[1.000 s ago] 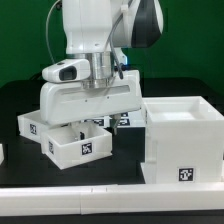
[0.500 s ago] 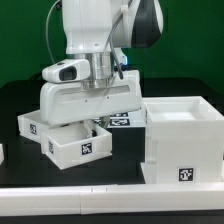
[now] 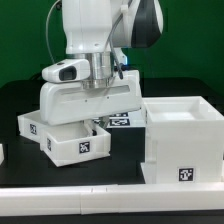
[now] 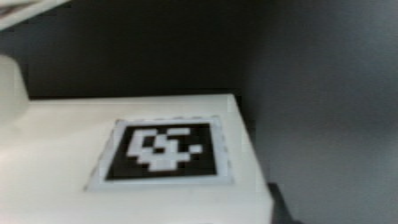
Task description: Assemble drawer
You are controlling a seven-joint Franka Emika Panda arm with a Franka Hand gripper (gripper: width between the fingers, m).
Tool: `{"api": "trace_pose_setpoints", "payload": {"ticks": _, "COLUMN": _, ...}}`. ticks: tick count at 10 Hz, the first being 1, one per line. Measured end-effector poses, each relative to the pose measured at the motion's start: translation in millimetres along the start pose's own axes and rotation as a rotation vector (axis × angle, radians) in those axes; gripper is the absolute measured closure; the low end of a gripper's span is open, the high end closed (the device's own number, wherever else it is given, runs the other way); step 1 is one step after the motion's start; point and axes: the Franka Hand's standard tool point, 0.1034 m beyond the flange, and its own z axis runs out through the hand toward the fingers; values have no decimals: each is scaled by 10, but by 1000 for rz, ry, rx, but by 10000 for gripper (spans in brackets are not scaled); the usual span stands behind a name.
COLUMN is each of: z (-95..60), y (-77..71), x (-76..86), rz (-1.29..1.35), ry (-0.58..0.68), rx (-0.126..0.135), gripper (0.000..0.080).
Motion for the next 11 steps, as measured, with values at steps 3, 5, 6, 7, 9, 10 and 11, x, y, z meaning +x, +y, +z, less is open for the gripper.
{"api": "trace_pose_setpoints", "payload": {"ticks": 3, "z": -92, "y": 406, "x": 240, "rz": -141, "ry": -38, "rx": 91, "gripper": 761}}
{"api": "trace_pose_setpoints", "payload": {"ticks": 5, "z": -131, "y": 376, "x": 275, "rz": -211, "ry": 0, "rx": 58, "gripper": 761}}
{"api": "trace_pose_setpoints", "payload": {"ticks": 6, "z": -109, "y": 360, "x": 240, "rz": -206, "ry": -11, "rx": 70, "gripper": 761}}
{"api": "trace_pose_setpoints", "payload": {"ticks": 7, "z": -107, "y": 367, "x": 244, "rz": -205, "ry": -11, "rx": 70, "gripper": 761}}
{"api": "trace_pose_setpoints", "payload": {"ticks": 9, "z": -104, "y": 404, "x": 301, "rz": -376, "ry": -6, "rx": 64, "gripper": 761}}
{"api": "trace_pose_setpoints", "payload": {"ticks": 10, "z": -103, "y": 397, "x": 380, "rz": -431, "ry": -15, "rx": 89, "gripper": 761}}
{"api": "trace_pose_setpoints", "payload": {"ticks": 11, "z": -110, "y": 386, "x": 525, "rz": -540, "ry": -19, "rx": 96, "gripper": 761}}
